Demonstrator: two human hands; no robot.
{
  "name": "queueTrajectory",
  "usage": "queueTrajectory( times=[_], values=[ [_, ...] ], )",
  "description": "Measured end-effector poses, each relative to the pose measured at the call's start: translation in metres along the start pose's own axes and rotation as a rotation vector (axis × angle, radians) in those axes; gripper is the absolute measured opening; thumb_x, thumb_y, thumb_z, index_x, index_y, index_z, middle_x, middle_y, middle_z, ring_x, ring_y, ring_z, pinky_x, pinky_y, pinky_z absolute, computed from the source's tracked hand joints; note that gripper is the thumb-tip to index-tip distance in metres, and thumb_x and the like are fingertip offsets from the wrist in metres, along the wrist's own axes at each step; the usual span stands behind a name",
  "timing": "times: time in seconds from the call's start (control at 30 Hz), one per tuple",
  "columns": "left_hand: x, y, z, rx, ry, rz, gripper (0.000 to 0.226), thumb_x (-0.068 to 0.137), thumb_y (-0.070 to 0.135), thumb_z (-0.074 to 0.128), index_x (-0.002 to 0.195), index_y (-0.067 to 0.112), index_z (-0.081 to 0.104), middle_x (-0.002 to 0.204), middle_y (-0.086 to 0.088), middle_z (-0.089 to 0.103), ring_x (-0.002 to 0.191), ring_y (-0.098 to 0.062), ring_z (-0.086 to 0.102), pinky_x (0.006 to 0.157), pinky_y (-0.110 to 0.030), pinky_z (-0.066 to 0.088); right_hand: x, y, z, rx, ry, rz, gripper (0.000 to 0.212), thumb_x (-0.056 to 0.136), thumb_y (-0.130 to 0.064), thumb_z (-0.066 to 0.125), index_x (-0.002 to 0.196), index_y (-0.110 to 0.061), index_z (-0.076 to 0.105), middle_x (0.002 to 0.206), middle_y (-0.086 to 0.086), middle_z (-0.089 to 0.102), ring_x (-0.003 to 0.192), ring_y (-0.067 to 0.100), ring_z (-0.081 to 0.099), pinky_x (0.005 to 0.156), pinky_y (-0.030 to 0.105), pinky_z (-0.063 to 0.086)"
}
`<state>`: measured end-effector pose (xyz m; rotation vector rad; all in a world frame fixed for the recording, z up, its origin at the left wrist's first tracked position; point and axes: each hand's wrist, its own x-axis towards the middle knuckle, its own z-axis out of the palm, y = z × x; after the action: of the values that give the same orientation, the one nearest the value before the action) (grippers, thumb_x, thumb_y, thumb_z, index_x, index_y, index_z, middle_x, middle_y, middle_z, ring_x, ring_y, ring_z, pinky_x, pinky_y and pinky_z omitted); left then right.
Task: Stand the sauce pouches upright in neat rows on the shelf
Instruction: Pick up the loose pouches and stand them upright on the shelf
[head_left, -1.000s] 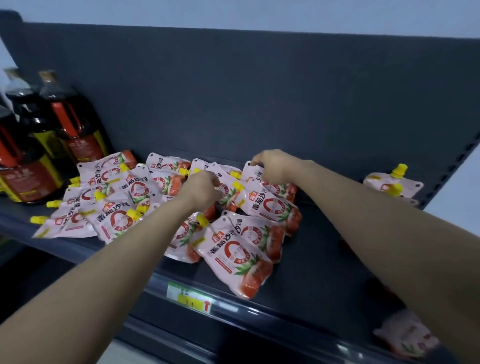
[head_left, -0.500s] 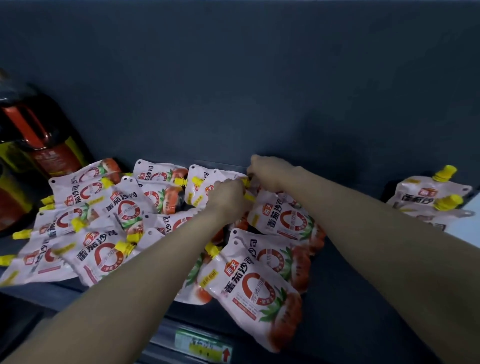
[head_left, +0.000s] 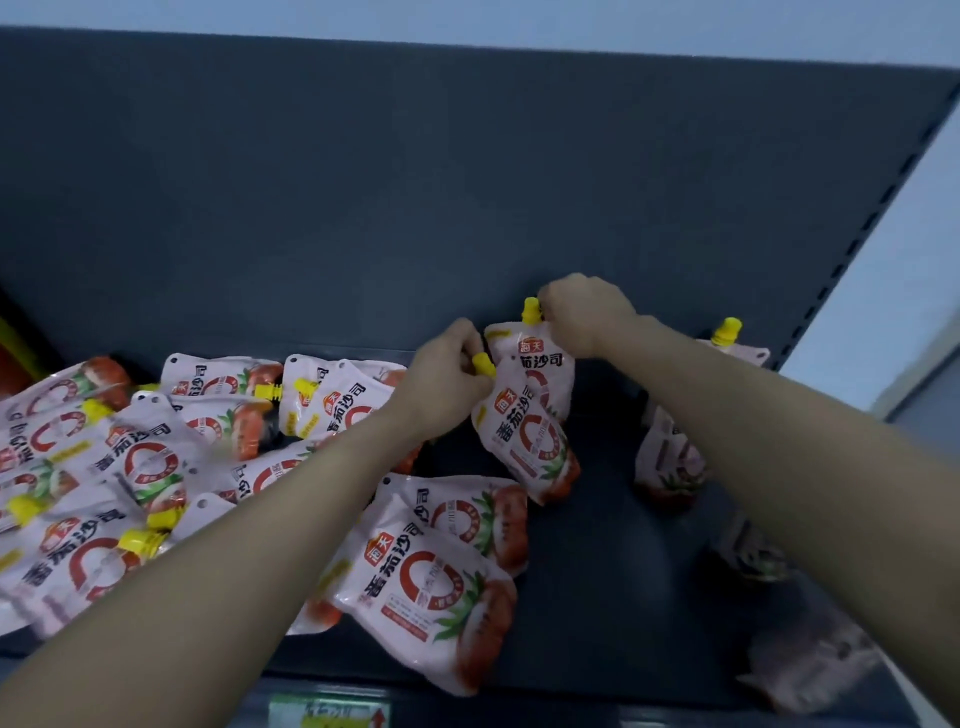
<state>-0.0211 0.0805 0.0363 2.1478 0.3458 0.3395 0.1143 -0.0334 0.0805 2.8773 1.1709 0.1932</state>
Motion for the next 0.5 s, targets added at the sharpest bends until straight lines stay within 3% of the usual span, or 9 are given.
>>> queueTrajectory(
  times=[0.1, 0.17, 0.3, 0.5],
  values=[
    [-0.003, 0.016, 0.008, -0.007, -0.026, 0.044, 0.016, 0.083, 0.002, 0.058, 0.087, 0.012, 0.046, 0.072, -0.009, 0.057, 0.059, -0.014, 0.048, 0.047, -0.014, 0.039, -0.011, 0.014, 0.004, 0.058, 0.001, 0.062, 0.012, 0.085, -0.002, 0.047, 0.088, -0.005, 0.058, 0.102, 0.017, 0.063, 0.095, 0.036, 0.063, 0.066, 0.032, 0.039],
    [-0.005, 0.026, 0.015, -0.003, -0.046, 0.075, 0.015, 0.083, 0.002, 0.059, 0.089, 0.010, 0.047, 0.076, -0.013, 0.060, 0.066, -0.017, 0.053, 0.053, -0.022, 0.044, -0.016, 0.020, 0.004, 0.102, 0.000, 0.081, 0.012, 0.085, -0.003, 0.048, 0.088, -0.005, 0.059, 0.100, 0.017, 0.061, 0.098, 0.037, 0.063, 0.067, 0.031, 0.039],
    [-0.008, 0.041, 0.029, 0.013, -0.084, 0.124, 0.015, 0.083, 0.001, 0.059, 0.090, 0.010, 0.049, 0.081, -0.019, 0.065, 0.069, -0.020, 0.056, 0.062, -0.035, 0.049, -0.027, 0.024, -0.009, 0.144, 0.007, 0.072, 0.029, 0.087, -0.001, 0.047, 0.108, -0.008, 0.066, 0.114, 0.017, 0.062, 0.103, 0.037, 0.061, 0.070, 0.031, 0.042],
    [-0.007, 0.054, 0.049, 0.067, -0.100, 0.169, 0.012, 0.085, 0.001, 0.057, 0.093, 0.008, 0.052, 0.091, -0.027, 0.065, 0.066, -0.020, 0.051, 0.057, -0.027, 0.043, -0.049, 0.034, -0.033, 0.171, 0.089, 0.071, 0.035, 0.088, 0.000, 0.044, 0.117, -0.011, 0.063, 0.122, 0.016, 0.059, 0.107, 0.036, 0.059, 0.081, 0.037, 0.049]
  ],
)
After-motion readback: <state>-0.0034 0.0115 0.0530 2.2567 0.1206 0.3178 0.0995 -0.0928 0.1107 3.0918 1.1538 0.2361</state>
